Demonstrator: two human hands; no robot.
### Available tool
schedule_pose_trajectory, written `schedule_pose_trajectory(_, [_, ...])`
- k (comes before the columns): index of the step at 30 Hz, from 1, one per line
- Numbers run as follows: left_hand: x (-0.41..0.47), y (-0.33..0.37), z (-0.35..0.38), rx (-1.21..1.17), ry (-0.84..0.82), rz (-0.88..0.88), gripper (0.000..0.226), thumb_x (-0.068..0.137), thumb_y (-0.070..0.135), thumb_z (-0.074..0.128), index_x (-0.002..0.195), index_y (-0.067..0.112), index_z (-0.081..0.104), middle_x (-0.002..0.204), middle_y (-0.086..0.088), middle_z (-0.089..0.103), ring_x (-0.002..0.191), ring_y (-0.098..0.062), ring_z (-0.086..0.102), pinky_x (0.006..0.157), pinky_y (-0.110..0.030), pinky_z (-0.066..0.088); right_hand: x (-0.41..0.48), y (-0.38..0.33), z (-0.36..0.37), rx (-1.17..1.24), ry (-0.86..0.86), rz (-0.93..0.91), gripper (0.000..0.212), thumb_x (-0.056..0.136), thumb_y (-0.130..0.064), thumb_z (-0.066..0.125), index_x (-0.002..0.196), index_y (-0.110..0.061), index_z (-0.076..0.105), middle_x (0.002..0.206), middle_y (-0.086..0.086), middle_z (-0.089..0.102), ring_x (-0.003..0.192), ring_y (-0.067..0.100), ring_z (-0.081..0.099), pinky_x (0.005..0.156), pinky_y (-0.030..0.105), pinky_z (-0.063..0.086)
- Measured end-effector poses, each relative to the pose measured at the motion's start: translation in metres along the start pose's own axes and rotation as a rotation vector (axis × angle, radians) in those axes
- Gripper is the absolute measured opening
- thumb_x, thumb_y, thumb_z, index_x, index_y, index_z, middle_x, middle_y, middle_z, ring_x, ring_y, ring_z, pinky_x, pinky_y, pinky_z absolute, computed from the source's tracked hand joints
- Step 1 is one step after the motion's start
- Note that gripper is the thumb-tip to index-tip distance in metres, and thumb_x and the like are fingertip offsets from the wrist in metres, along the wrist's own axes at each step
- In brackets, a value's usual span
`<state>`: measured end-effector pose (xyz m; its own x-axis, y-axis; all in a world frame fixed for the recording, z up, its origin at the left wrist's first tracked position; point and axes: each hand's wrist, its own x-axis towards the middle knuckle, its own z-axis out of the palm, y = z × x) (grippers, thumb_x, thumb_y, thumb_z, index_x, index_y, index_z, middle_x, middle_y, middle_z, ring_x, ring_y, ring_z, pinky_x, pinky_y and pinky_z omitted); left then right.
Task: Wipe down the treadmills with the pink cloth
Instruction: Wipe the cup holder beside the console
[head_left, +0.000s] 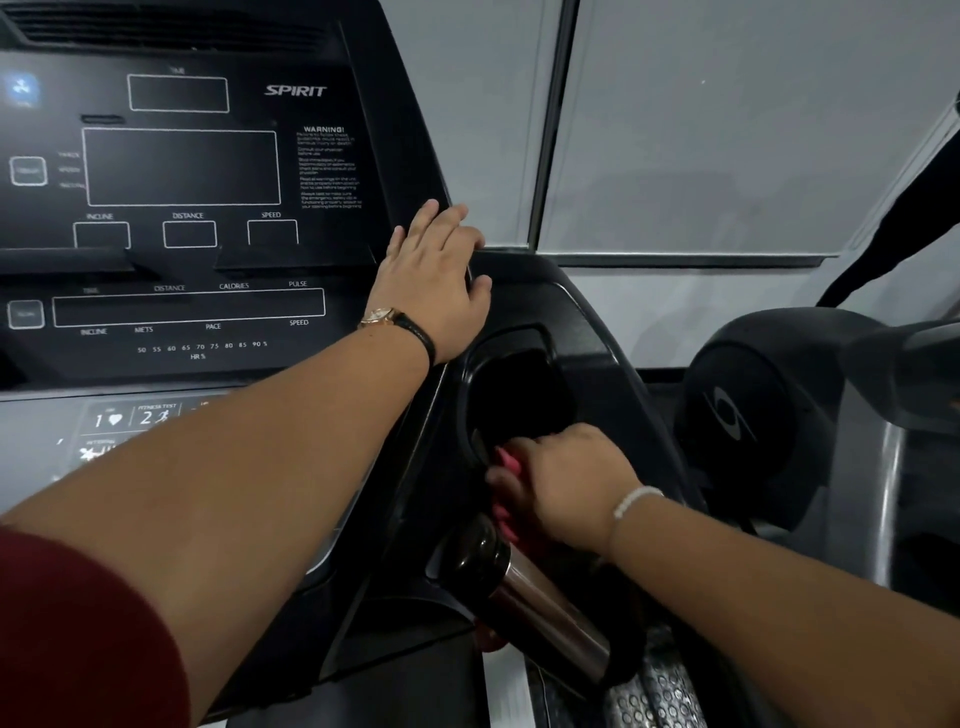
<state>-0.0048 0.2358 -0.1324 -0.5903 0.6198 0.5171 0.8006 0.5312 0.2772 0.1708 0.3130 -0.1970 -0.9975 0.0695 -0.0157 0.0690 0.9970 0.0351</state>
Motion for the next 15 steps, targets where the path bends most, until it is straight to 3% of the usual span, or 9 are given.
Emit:
schedule_pose_trajectory(3, [0.000,0.001,-0.001,0.004,0.003,-0.002,0.034,0.091,0.029,0.048,0.124,0.022,0.048,0.152,0.003,0.026,0.145,-0.017,0.006,0.117,-0.041,0.004,0.036,-0.025,-0.008,0.079,-0.210,0.128,0.056,0.090,-0.061,0.024,0.135,-0.030,0.034,0.136,-0.002,0.045,0.120,0.025,0.050,0.094,0.047,0.043])
schedule_pose_trajectory(5, [0.000,0.001,0.000,0.008,-0.002,-0.004,0.034,0.091,0.029,0.047,0.124,0.023,0.048,0.152,0.004,0.026,0.145,-0.017,0.005,0.117,-0.040,0.003,0.039,-0.034,0.000,0.238,-0.101,0.237,0.057,0.088,-0.063,0.030,0.125,-0.022,0.041,0.124,0.006,0.055,0.110,0.030,0.056,0.088,0.045,0.046])
schedule_pose_trajectory(6, [0.000,0.001,0.000,0.006,-0.004,-0.004,0.034,0.091,0.030,0.047,0.124,0.023,0.047,0.152,0.004,0.025,0.145,-0.016,0.005,0.117,-0.040,0.002,0.031,-0.036,0.003,0.282,0.016,0.234,0.058,0.087,-0.064,0.032,0.120,-0.018,0.043,0.115,0.008,0.060,0.102,0.032,0.059,0.085,0.043,0.048])
schedule_pose_trajectory(8, [0.000,0.001,0.000,0.006,-0.009,-0.004,0.035,0.091,0.031,0.047,0.125,0.023,0.047,0.152,0.004,0.024,0.145,-0.016,0.004,0.117,-0.039,0.001,0.017,-0.035,-0.001,0.276,0.047,0.132,0.062,0.085,-0.064,0.034,0.126,-0.018,0.040,0.111,0.009,0.062,0.098,0.033,0.060,0.083,0.040,0.049])
schedule_pose_trajectory(11, [0.000,0.001,0.000,0.010,-0.010,-0.001,0.035,0.091,0.031,0.047,0.125,0.024,0.047,0.152,0.004,0.024,0.145,-0.016,0.003,0.117,-0.039,0.001,0.036,-0.028,-0.010,0.251,-0.211,0.138,0.053,0.095,-0.051,0.032,0.135,-0.016,0.038,0.127,0.015,0.052,0.115,0.033,0.052,0.092,0.038,0.042])
schedule_pose_trajectory(13, [0.000,0.001,0.000,0.008,-0.009,-0.001,0.035,0.090,0.031,0.047,0.124,0.024,0.047,0.152,0.005,0.024,0.145,-0.016,0.003,0.116,-0.039,0.001,0.061,-0.030,-0.012,0.258,-0.402,0.192,0.055,0.100,-0.041,0.024,0.147,-0.013,0.018,0.148,0.017,0.031,0.133,0.030,0.035,0.106,0.035,0.027])
schedule_pose_trajectory(15, [0.001,0.001,0.000,0.010,-0.011,-0.004,0.035,0.090,0.032,0.047,0.125,0.024,0.046,0.152,0.005,0.025,0.145,-0.016,0.004,0.116,-0.039,0.001,0.071,-0.031,-0.010,0.334,-0.388,0.227,0.055,0.100,-0.041,0.024,0.148,-0.016,0.012,0.146,0.019,0.031,0.129,0.033,0.038,0.103,0.036,0.031])
